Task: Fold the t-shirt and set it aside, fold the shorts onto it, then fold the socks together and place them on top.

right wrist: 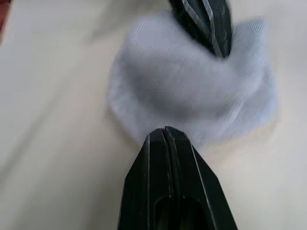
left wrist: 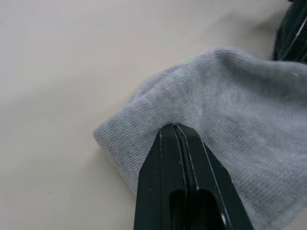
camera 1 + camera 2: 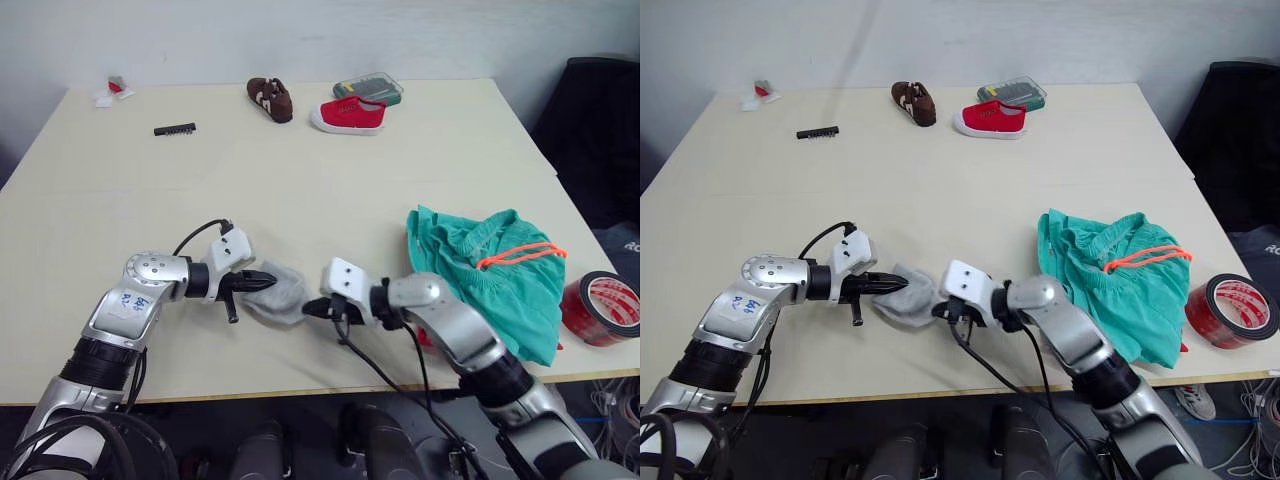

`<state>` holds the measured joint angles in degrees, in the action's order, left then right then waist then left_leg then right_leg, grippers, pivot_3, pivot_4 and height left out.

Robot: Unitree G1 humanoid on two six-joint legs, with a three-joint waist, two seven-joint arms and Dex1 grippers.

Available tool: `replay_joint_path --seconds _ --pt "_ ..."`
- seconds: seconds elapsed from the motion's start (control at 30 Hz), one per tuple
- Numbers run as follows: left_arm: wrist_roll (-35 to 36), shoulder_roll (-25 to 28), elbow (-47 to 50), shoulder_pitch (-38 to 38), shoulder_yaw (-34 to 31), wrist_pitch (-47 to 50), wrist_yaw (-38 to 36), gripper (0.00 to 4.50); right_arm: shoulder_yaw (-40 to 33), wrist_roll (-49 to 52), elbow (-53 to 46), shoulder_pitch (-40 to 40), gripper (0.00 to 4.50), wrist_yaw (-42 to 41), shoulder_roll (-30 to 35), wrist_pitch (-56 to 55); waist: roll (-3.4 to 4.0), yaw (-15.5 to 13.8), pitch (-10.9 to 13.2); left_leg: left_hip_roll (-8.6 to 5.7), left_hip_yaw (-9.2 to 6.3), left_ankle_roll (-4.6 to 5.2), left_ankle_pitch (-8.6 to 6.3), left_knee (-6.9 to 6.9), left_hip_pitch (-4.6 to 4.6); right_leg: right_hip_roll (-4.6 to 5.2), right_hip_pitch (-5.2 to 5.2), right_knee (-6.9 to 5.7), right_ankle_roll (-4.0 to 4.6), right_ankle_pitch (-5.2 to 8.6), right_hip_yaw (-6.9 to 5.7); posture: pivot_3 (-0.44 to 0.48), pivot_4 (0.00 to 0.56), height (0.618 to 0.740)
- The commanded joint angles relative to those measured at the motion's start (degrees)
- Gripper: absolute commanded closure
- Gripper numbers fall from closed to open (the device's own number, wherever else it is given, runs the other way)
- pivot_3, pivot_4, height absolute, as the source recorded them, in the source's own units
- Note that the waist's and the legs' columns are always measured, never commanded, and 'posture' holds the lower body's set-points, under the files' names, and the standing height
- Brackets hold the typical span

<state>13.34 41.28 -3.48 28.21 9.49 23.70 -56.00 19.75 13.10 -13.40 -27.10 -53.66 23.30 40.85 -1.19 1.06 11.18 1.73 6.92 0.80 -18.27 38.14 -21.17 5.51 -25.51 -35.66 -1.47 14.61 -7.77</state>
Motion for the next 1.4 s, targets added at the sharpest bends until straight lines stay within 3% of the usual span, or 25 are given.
replay_joint_path --seconds 0.03,0.07,0.17,0.37,0.53,0.67,0.8,1.07,1.2,1.4 --pt "-1.16 0.73 -1.18 -1.11 -0.61 -0.53 -0.77 4.49 -11.18 10.84 -5.51 0.13 4.5 3.23 -1.31 16.31 0.0 0.02 0.0 0.0 0.0 -0.01 0.0 0.02 0.0 0.0 0.0 -0.02 0.0 0.0 0.01 0.0 0.15 0.74" --pt "-1.2 0.79 -1.06 -1.28 -0.67 -0.56 -0.89 4.49 -12.94 12.7 -5.39 0.15 4.5 4.6 -2.03 20.64 -0.01 0.08 -0.01 0.0 0.02 -0.01 0.01 0.03 0.02 0.01 0.0 -0.03 0.0 -0.01 0.03 0.0 0.15 0.74" --pt "-1.68 0.9 -0.63 -1.79 -0.75 -0.75 -0.9 4.5 -17.4 17.79 -3.97 0.11 3.96 7.9 -5.49 31.88 -0.01 0.2 -0.01 0.03 -0.02 -0.01 0.0 -0.01 0.06 0.01 0.0 -0.06 0.02 0.0 0.01 0.0 0.15 0.74" --pt "-2.01 1.1 0.43 -3.07 -1.3 -0.47 -0.62 4.5 -24.73 22.07 2.4 -1.75 1.81 14.65 -14.57 45.51 0.0 0.43 -0.01 0.03 -0.01 -0.01 0.0 -0.07 0.05 0.01 -0.03 -0.08 0.07 0.03 0.01 0.0 0.15 0.74" --pt "-2.29 1.04 1.32 -3.52 -1.63 -0.03 0.28 4.5 -27.03 22.91 8.4 -4.96 0.03 17.84 -20.04 48.31 0.0 0.54 -0.01 0.03 -0.01 -0.02 0.0 -0.08 0.07 0.01 -0.03 -0.09 0.07 0.03 0.01 0.0 0.15 0.74" --pt "-1.59 1.12 2.49 -4.21 -3.14 1.32 1.63 4.5 -23.94 20.13 14.64 -8.06 0.03 21.29 -22.42 45.12 0.02 0.79 -0.02 0.03 0.02 -0.04 0.02 -0.08 0.09 0.0 -0.03 -0.11 0.07 0.03 0.04 0.0 0.15 0.74" --pt "-1.45 1.45 3.73 -5.88 -4.12 1.62 2.07 4.5 -25.61 19.65 22.22 -12.71 0.03 24.54 -26.83 43.73 0.02 1.28 -0.04 0.05 0.02 -0.13 0.07 -0.11 0.14 -0.01 -0.03 -0.19 0.07 0.03 0.04 0.0 0.15 0.74" --pt "-1.25 0.55 5.25 -7.14 -5.16 2.49 3.71 4.5 -26.95 16.72 37.48 -19.06 0.03 29.71 -29.64 33.6 0.08 2.01 -0.12 0.07 0.01 -0.19 0.11 -0.13 0.23 -0.02 -0.01 -0.27 0.08 0.03 0.07 0.0 0.15 0.74" --pt "-1.06 0.3 5.61 -7.68 -5.44 2.44 4.38 4.5 -27.25 18.05 38.62 -19.97 1.38 29.42 -29.27 31.05 0.11 1.97 -0.21 0.06 -0.01 -0.15 0.12 -0.15 0.25 0.0 0.01 -0.29 0.08 0.03 0.08 0.0 0.15 0.74" --pt "-0.05 -1.38 3.61 -6.7 -8.19 0.34 6.09 4.5 -17.34 15.0 31.87 -17.39 3.52 25.32 -25.94 24.03 0.11 1.92 -0.21 0.06 -0.02 -0.21 0.15 -0.17 0.19 0.01 -0.02 -0.21 0.08 0.03 0.08 0.0 0.15 0.74"
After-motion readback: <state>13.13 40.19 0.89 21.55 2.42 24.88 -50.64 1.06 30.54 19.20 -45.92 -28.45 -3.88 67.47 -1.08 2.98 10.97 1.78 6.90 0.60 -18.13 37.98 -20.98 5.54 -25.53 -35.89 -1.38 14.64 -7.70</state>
